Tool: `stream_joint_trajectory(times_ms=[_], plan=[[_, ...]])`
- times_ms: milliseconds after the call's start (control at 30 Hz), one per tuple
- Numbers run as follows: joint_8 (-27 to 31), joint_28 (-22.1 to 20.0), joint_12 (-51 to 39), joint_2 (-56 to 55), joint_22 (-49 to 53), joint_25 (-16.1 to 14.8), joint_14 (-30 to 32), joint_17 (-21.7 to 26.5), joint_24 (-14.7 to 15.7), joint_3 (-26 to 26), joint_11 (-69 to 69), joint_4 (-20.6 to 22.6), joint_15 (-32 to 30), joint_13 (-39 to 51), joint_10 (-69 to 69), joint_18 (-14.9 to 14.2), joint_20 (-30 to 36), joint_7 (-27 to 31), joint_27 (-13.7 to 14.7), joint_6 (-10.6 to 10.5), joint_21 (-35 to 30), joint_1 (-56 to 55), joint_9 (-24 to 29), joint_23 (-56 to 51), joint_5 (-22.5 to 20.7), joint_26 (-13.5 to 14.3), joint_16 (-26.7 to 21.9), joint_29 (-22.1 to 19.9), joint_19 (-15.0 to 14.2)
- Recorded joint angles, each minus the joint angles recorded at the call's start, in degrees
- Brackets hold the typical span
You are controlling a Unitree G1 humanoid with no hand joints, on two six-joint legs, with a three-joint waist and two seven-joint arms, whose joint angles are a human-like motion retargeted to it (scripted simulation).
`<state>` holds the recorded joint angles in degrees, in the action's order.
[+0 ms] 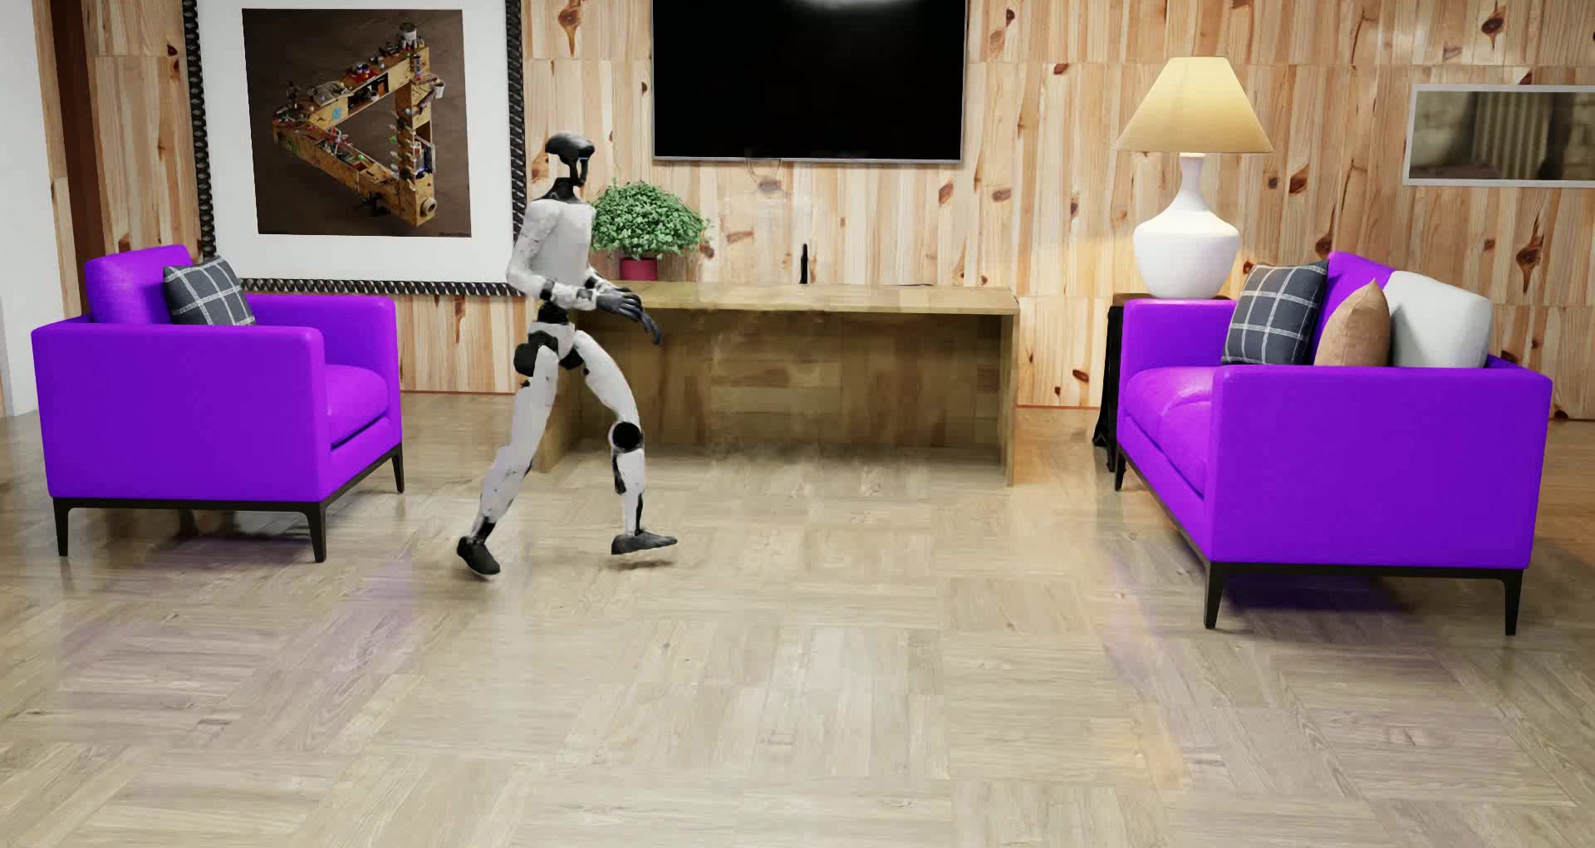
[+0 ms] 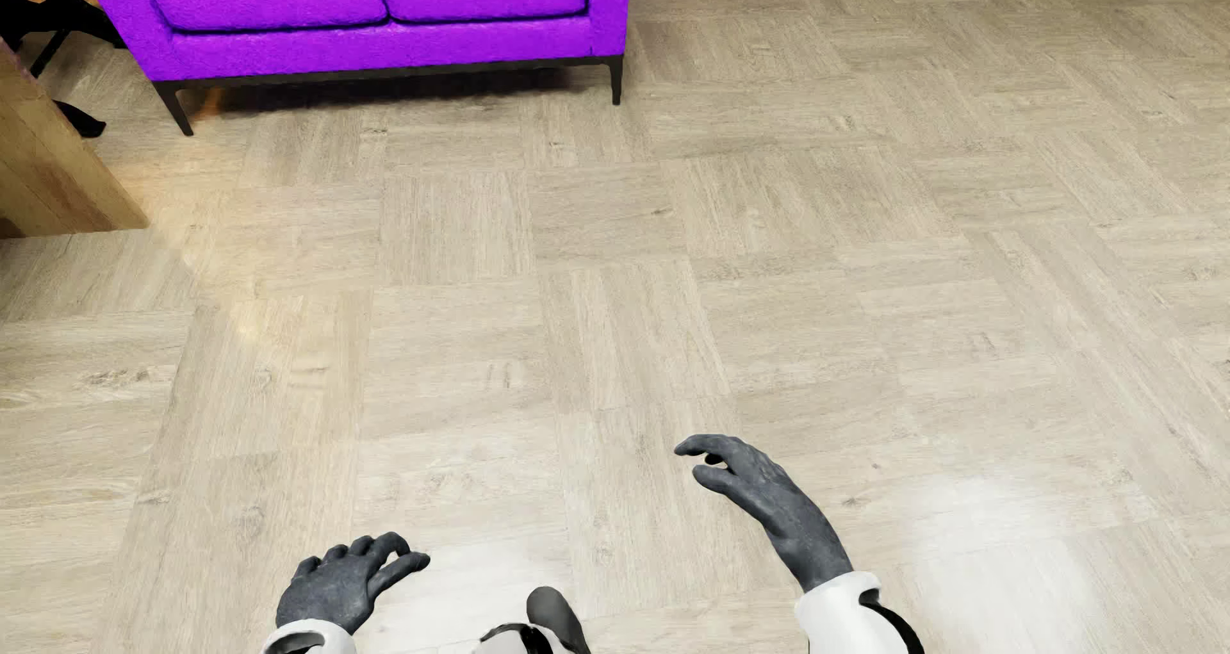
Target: Move towards the desk
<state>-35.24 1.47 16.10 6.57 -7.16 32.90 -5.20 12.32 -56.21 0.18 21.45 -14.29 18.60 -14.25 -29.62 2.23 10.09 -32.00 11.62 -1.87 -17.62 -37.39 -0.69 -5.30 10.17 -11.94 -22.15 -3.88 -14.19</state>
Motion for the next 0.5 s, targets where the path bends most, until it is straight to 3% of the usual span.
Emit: stream_joint_trajectory(times_ms=[33, 67, 133, 167, 200, 233, 267, 333, 367, 433, 500], plan=[[-0.3, -0.2, 2.7, 1.8, 1.6, 3.0, 2.2, 0.6, 1.3, 0.7, 3.2, 2.2, -1.5, 0.4, 2.7, 10.9, -3.7, -3.0, -0.5, -0.2, 0.1, 3.1, -0.2, 1.2, 1.4, 0.0, 2.0, -0.7, 0.0], [2.3, -0.7, 5.5, 1.0, 2.8, 6.3, 0.0, 0.9, 2.9, 1.3, 12.4, 3.9, -6.7, -0.2, 1.5, 11.9, -7.0, -1.9, -0.6, 0.0, 0.9, 5.4, -0.1, 2.1, 5.3, 0.3, 4.5, -1.2, -0.8], [10.3, -0.8, 7.1, -7.2, 2.4, 12.6, -5.8, -1.3, 2.3, 1.3, 36.3, 8.0, -18.4, -2.3, -3.4, 12.0, -10.5, 0.9, -2.8, 1.3, 3.7, 8.8, 0.9, 4.2, 13.7, 0.3, 8.2, -2.6, 11.1], [13.1, -0.1, 6.1, -12.0, 1.1, 14.6, -7.6, -3.9, -0.9, 0.7, 44.6, 10.2, -18.9, -4.4, -4.7, 12.0, -11.1, 2.8, -3.3, 2.2, 5.7, 10.0, 1.4, 5.3, 15.3, 0.7, 9.0, -3.2, 9.2], [17.6, 0.8, 4.5, -17.8, 0.0, 15.1, -8.3, -6.5, -4.6, -0.3, 49.7, 12.6, -16.6, -6.2, -4.2, 11.9, -10.6, 5.5, -3.3, 2.7, 7.7, 11.6, 1.8, 6.3, 12.9, 1.5, 9.3, -3.4, 7.2], [20.5, 1.5, 2.9, -22.7, -0.9, 14.1, -8.3, -8.1, -6.9, -1.0, 51.5, 14.9, -15.5, -8.3, -2.3, 11.3, -9.6, 9.1, -3.0, 2.9, 9.7, 13.7, 1.9, 6.6, 10.6, 3.1, 9.5, -3.3, 3.8], [20.7, 2.3, 0.8, -26.0, -1.7, 12.3, -8.1, -9.0, -7.0, -1.6, 50.1, 17.1, -12.7, -10.1, -0.1, 10.5, -7.5, 13.0, -3.0, 3.0, 11.6, 15.9, 1.9, 7.0, 10.6, 4.2, 10.1, -2.7, 1.0], [18.9, 3.6, -2.7, -30.4, -3.0, 9.7, -8.9, -8.9, -3.0, -2.8, 40.6, 20.1, -7.8, -12.8, 2.7, 8.5, -3.0, 20.8, -3.6, 3.3, 14.9, 20.0, 1.7, 8.2, 12.8, 5.7, 11.7, -1.0, 2.2], [19.2, 3.8, -4.8, -32.1, -4.8, 10.1, -10.0, -8.4, -0.9, -3.4, 33.5, 21.2, -6.2, -13.7, 3.1, 7.5, -0.5, 24.5, -4.8, 3.5, 16.0, 21.6, 1.6, 7.8, 13.3, 6.1, 12.7, -0.4, 2.9], [28.6, 3.8, -7.9, -34.7, -7.2, 11.1, -12.3, -7.7, 1.7, -4.3, 18.3, 23.0, -9.5, -14.7, 3.1, 5.3, 3.2, 32.4, -6.6, 4.0, 18.7, 24.1, 1.5, 8.5, 10.7, 5.8, 14.0, -0.8, 2.1], [43.4, 2.2, -8.8, -33.0, -9.4, 10.5, -14.0, -8.1, 2.8, -4.6, 2.5, 23.7, -17.8, -14.5, 3.3, 3.0, 5.3, 39.6, -8.0, 4.6, 21.2, 26.3, 1.2, 11.3, 6.6, 3.9, 14.4, -1.6, 0.6]])
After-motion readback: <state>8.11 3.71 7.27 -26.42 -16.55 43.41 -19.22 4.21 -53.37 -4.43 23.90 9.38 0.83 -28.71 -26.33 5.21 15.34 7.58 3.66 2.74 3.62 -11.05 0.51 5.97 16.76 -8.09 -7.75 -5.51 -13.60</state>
